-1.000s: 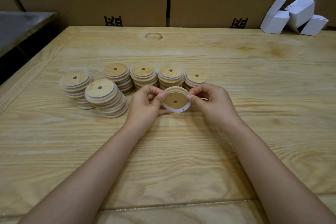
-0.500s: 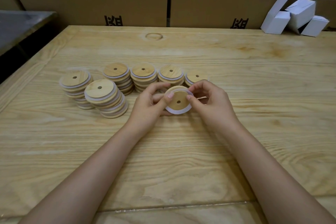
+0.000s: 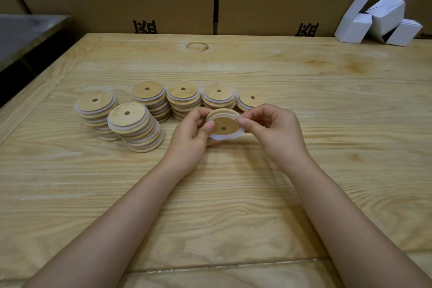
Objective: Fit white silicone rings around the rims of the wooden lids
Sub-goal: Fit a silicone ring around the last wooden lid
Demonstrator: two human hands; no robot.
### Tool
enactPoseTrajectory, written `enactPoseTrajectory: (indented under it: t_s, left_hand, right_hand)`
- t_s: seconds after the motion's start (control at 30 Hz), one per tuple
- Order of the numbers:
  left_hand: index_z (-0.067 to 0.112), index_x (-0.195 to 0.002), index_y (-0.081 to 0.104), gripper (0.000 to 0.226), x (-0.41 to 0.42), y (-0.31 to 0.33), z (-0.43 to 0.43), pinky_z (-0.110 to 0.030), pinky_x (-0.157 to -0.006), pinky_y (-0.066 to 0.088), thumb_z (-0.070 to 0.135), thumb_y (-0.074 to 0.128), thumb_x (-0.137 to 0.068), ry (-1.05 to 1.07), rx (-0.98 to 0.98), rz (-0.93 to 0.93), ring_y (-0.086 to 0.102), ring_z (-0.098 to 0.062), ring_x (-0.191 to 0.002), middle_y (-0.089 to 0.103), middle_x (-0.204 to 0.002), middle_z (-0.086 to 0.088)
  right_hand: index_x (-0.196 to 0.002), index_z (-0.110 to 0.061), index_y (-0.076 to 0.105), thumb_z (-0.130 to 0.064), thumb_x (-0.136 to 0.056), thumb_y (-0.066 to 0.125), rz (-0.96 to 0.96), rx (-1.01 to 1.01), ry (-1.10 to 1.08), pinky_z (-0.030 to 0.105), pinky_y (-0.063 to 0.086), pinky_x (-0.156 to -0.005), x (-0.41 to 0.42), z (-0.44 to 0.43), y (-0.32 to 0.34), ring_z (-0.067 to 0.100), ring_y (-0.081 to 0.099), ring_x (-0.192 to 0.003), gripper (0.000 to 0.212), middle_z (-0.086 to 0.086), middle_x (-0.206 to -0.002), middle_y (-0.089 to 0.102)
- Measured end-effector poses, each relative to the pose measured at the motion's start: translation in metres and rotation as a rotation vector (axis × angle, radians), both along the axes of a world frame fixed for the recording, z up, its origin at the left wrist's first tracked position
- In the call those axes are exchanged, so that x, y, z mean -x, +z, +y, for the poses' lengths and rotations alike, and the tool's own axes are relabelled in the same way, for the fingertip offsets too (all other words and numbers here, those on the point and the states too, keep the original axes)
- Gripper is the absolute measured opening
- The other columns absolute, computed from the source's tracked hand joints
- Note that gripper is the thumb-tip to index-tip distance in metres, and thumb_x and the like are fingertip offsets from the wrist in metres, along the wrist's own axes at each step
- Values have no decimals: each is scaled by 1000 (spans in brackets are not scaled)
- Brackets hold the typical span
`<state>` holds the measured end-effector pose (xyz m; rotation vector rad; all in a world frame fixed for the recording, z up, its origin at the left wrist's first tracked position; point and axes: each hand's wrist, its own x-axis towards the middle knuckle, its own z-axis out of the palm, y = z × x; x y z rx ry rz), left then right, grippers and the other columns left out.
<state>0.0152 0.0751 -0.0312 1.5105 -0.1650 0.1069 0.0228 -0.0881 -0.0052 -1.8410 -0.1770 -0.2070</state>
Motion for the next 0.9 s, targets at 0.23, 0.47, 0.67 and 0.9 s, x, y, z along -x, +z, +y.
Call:
enactPoseTrajectory:
  t_s: [0.23, 0.47, 0.67, 0.9]
  left_hand:
    - [11, -96, 52, 17, 1, 3, -1, -26, -67, 58, 0, 40, -97, 45, 112, 64, 63, -17, -91, 63, -97, -9]
    - [8, -101, 52, 13, 0, 5, -1, -24, -66, 57, 3, 42, -97, 47, 108, 57, 65, -17, -90, 65, -97, -8]
    - [12, -98, 48, 9, 3, 7, -3, -36, -67, 59, 4, 46, -95, -28, 96, 59, 66, -14, -83, 66, -90, -6]
    - [9, -100, 60, 13, 9, 8, -3, -32, -53, 57, 15, 55, -89, -86, -51, 45, 65, -15, -61, 69, -72, -5]
  right_hand:
    - [-67, -20, 70, -9, -74, 77, 70, -58, 64, 41, 56, -83, -1, -1, 3, 19, 69, -79, 14, 3, -76, 73]
    - [-74, -19, 65, -9, -79, 73, 49, -114, 85, 29, 54, -73, 0, 2, -2, 7, 63, -71, 14, -4, -74, 68]
    - [-79, -22, 55, -5, -83, 66, -22, -112, 13, 12, 44, -60, 2, 10, -8, -2, 59, -66, 21, -9, -78, 65]
    - [-80, -28, 62, -12, -85, 64, -111, 95, 108, 20, 49, -69, 6, 9, -5, 1, 62, -75, 16, -16, -76, 66]
